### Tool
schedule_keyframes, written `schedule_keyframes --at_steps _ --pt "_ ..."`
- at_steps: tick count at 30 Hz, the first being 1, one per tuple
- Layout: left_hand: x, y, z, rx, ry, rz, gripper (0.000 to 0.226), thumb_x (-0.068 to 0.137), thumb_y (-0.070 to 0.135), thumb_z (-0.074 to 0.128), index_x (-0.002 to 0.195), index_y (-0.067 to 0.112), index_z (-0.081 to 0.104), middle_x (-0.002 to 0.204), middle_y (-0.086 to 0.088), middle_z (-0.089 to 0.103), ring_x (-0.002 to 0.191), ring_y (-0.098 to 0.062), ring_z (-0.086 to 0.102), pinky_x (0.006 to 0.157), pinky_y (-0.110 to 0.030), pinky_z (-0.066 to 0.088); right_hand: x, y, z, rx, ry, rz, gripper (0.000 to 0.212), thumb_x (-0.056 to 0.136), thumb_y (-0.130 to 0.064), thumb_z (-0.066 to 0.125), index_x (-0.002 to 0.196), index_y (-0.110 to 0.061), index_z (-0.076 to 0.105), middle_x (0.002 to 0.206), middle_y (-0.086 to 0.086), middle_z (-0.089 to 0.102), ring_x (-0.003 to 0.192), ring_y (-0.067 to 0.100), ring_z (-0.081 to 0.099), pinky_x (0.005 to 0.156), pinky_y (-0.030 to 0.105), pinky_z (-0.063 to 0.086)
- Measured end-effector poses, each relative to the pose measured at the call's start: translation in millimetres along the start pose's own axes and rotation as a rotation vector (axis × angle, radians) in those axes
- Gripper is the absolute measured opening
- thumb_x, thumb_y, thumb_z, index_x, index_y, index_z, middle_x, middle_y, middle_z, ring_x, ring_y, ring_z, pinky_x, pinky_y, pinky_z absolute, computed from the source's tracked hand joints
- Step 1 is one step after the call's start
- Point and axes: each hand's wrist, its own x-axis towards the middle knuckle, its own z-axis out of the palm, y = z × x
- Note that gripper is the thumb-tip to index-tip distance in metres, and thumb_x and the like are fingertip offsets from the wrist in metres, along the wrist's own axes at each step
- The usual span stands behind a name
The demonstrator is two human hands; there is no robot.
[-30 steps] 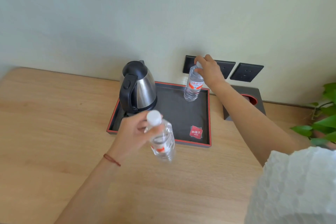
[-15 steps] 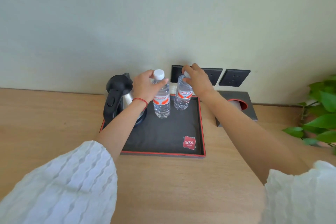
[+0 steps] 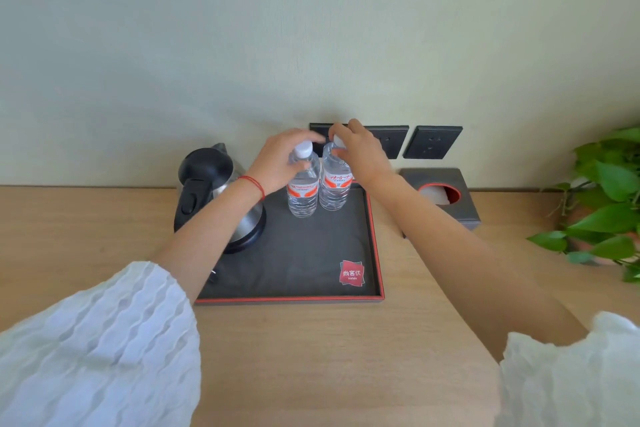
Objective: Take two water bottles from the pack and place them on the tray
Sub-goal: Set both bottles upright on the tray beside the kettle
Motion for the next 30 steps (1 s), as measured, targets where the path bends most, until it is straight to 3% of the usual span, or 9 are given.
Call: schedule_keyframes --at_steps 2,5,9,14,16,19,21,23,30 --pt "6 -7 -10 0.095 -0.112 0.067 0.044 0.079 -0.008 0.065 0.121 0.008 0.063 0.113 -0.02 0.064 0.105 -0.033 0.059 0.089 -0.028 0.039 0 0 0 -0.004 -0.001 -0.006 0.024 0.087 -0.005 0.057 0.111 -0.009 0.055 0.107 0.02 0.051 0.088 0.037 0.055 0.072 0.043 0.05" --pt "14 -10 -13 0.227 -0.12 0.055 0.039 0.082 0.007 0.068 0.121 0.009 0.062 0.107 -0.021 0.06 0.097 -0.035 0.059 0.079 -0.029 0.038 0 -1 -1 -0.005 -0.002 -0.009 0.024 0.088 -0.005 0.056 0.112 -0.009 0.054 0.108 0.021 0.051 0.089 0.037 0.054 0.073 0.044 0.05" --pt "17 -3 8 0.274 0.104 -0.108 0.039 0.084 0.033 0.067 0.106 0.003 0.057 0.107 -0.018 0.057 0.094 -0.035 0.058 0.075 -0.036 0.042 -2 -1 -1 -0.003 -0.009 -0.014 0.024 0.088 -0.005 0.056 0.112 -0.009 0.054 0.11 0.021 0.051 0.092 0.037 0.054 0.075 0.042 0.049" --pt "21 4 20 0.37 0.293 -0.316 0.05 0.08 0.044 0.067 0.102 0.002 0.054 0.106 -0.018 0.06 0.09 -0.04 0.06 0.067 -0.039 0.041 -4 0 -3 0.004 -0.02 -0.008 0.024 0.089 -0.006 0.056 0.113 -0.009 0.054 0.112 0.021 0.05 0.094 0.038 0.054 0.076 0.043 0.05" --pt "22 1 16 0.264 0.26 -0.314 0.048 0.078 0.042 0.071 0.101 0.002 0.055 0.107 -0.018 0.06 0.093 -0.035 0.06 0.072 -0.038 0.044 -4 0 -5 0.007 -0.026 -0.002 0.024 0.089 -0.006 0.055 0.113 -0.009 0.054 0.113 0.021 0.05 0.095 0.038 0.054 0.077 0.043 0.051" --pt "16 -9 0 -0.116 0.072 -0.25 0.039 0.08 0.012 0.073 0.111 -0.003 0.055 0.12 -0.021 0.061 0.102 -0.02 0.055 0.092 -0.031 0.043 -3 -2 -5 0.007 -0.036 0.0 0.024 0.089 -0.005 0.055 0.113 -0.009 0.054 0.113 0.021 0.05 0.095 0.038 0.054 0.077 0.043 0.05" --pt "10 -15 -9 -0.18 -0.026 -0.206 0.042 0.083 -0.002 0.066 0.122 -0.004 0.051 0.128 -0.019 0.059 0.109 -0.018 0.053 0.103 -0.029 0.039 -2 -3 -5 -0.003 -0.042 -0.003 0.025 0.09 -0.005 0.055 0.114 -0.009 0.054 0.114 0.021 0.05 0.094 0.038 0.054 0.075 0.042 0.049" --pt "11 -17 -10 -0.172 -0.066 -0.18 0.049 0.086 -0.004 0.061 0.133 0.001 0.047 0.133 -0.012 0.054 0.115 -0.021 0.052 0.101 -0.021 0.036 -1 -3 -4 -0.008 -0.044 -0.003 0.025 0.09 -0.005 0.054 0.115 -0.009 0.053 0.114 0.021 0.049 0.093 0.038 0.054 0.075 0.043 0.05" --pt "16 -8 24 -0.046 0.261 -0.29 0.034 0.081 0.025 0.07 0.107 0.006 0.057 0.114 -0.014 0.06 0.1 -0.029 0.058 0.086 -0.042 0.047 -1 -1 -2 0.019 -0.032 -0.001 0.023 0.089 -0.005 0.054 0.111 -0.009 0.054 0.112 0.02 0.05 0.094 0.039 0.054 0.077 0.046 0.053"
